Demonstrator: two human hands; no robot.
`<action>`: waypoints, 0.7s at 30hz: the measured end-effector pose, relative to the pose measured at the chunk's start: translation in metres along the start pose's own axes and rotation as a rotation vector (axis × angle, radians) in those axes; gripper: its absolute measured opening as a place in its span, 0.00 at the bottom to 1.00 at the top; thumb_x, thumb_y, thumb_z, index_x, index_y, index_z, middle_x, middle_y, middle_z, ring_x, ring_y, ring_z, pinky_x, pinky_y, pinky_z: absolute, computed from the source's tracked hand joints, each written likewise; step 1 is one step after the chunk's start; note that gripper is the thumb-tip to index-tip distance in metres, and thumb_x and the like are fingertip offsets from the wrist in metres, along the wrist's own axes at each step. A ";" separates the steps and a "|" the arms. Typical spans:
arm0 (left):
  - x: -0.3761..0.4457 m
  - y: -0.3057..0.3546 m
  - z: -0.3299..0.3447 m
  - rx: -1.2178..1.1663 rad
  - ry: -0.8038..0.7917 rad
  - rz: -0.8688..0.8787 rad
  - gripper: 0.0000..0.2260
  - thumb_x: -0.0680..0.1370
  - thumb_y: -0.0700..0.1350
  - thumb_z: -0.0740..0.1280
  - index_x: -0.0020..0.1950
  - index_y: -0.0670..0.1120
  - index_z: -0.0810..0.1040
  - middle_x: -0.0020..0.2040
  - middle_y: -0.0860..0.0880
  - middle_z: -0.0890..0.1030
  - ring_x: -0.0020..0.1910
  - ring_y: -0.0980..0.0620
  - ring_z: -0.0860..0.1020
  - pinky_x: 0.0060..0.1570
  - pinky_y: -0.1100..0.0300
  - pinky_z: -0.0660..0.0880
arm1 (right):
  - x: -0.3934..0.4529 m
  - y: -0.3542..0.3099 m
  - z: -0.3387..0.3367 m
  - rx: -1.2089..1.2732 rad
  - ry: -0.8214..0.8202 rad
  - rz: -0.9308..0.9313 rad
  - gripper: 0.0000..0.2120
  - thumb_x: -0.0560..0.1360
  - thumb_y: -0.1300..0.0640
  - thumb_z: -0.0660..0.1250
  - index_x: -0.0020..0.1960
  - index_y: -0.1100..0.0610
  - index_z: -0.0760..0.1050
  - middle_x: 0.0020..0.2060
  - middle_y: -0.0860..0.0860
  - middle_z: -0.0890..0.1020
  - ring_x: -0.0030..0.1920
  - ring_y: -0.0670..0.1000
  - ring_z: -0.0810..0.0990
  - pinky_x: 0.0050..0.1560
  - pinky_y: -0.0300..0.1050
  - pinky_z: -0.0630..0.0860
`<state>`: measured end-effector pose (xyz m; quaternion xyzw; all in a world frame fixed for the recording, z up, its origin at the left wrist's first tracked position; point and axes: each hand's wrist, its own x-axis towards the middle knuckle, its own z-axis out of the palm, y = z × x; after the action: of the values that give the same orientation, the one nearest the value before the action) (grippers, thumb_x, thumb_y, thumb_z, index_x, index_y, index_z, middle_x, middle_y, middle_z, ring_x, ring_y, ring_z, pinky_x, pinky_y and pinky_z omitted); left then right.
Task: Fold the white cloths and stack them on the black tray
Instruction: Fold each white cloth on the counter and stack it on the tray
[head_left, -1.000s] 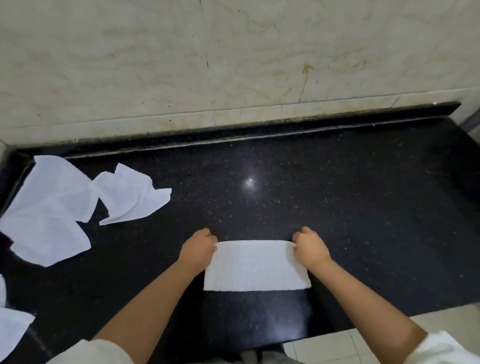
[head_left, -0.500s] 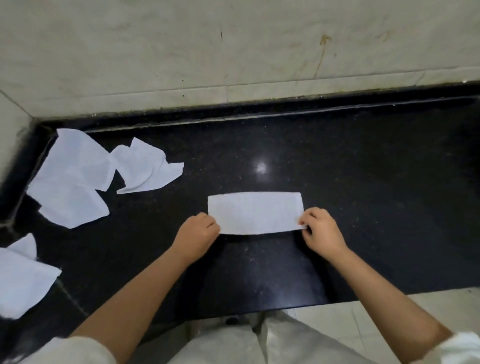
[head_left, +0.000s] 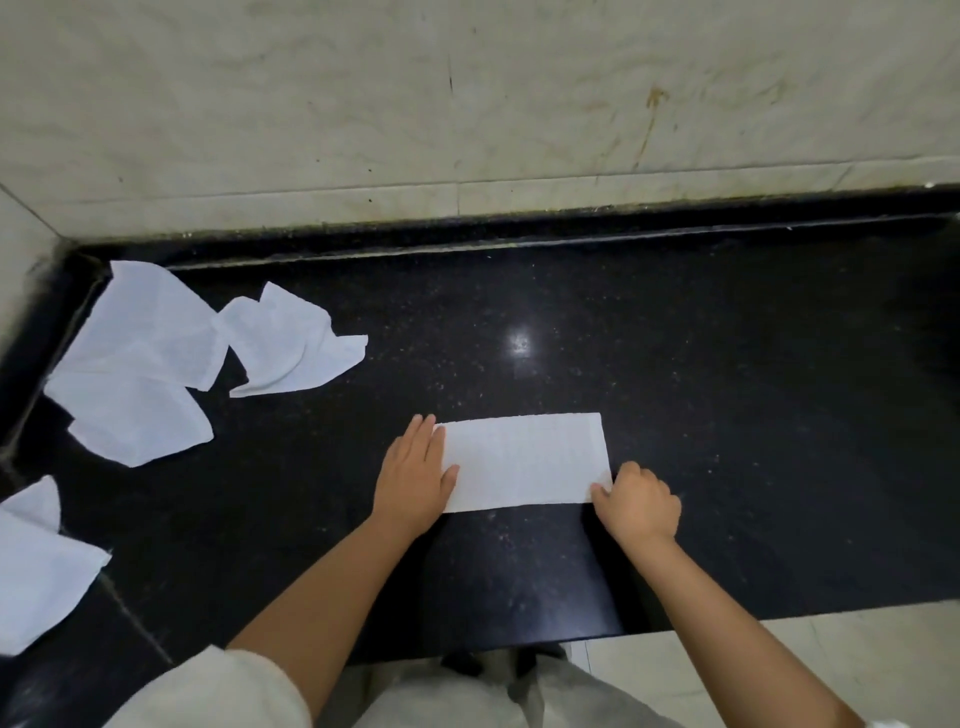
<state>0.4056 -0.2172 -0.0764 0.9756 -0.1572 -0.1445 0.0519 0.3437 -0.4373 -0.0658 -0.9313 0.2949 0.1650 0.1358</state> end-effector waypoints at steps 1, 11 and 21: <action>0.002 0.001 0.003 0.005 -0.088 -0.030 0.26 0.82 0.52 0.50 0.77 0.42 0.48 0.78 0.45 0.47 0.77 0.48 0.46 0.76 0.54 0.47 | 0.001 -0.003 0.000 0.008 -0.023 0.024 0.14 0.77 0.53 0.58 0.56 0.63 0.71 0.56 0.58 0.77 0.57 0.58 0.75 0.55 0.48 0.71; 0.006 -0.005 0.025 -0.006 -0.132 -0.037 0.48 0.60 0.63 0.20 0.76 0.43 0.39 0.78 0.46 0.39 0.77 0.48 0.40 0.75 0.52 0.39 | -0.001 -0.016 0.005 0.036 -0.012 0.117 0.11 0.76 0.61 0.58 0.57 0.63 0.67 0.55 0.59 0.78 0.55 0.59 0.77 0.54 0.48 0.72; 0.006 -0.001 0.014 -0.018 -0.160 -0.011 0.27 0.82 0.53 0.47 0.77 0.43 0.41 0.78 0.47 0.40 0.77 0.50 0.39 0.75 0.51 0.40 | 0.008 -0.024 -0.020 0.336 -0.053 0.230 0.03 0.72 0.64 0.62 0.42 0.64 0.73 0.47 0.61 0.80 0.45 0.60 0.76 0.41 0.43 0.68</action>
<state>0.4071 -0.2183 -0.0912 0.9612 -0.1540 -0.2238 0.0473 0.3683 -0.4292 -0.0467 -0.8511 0.4191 0.1524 0.2771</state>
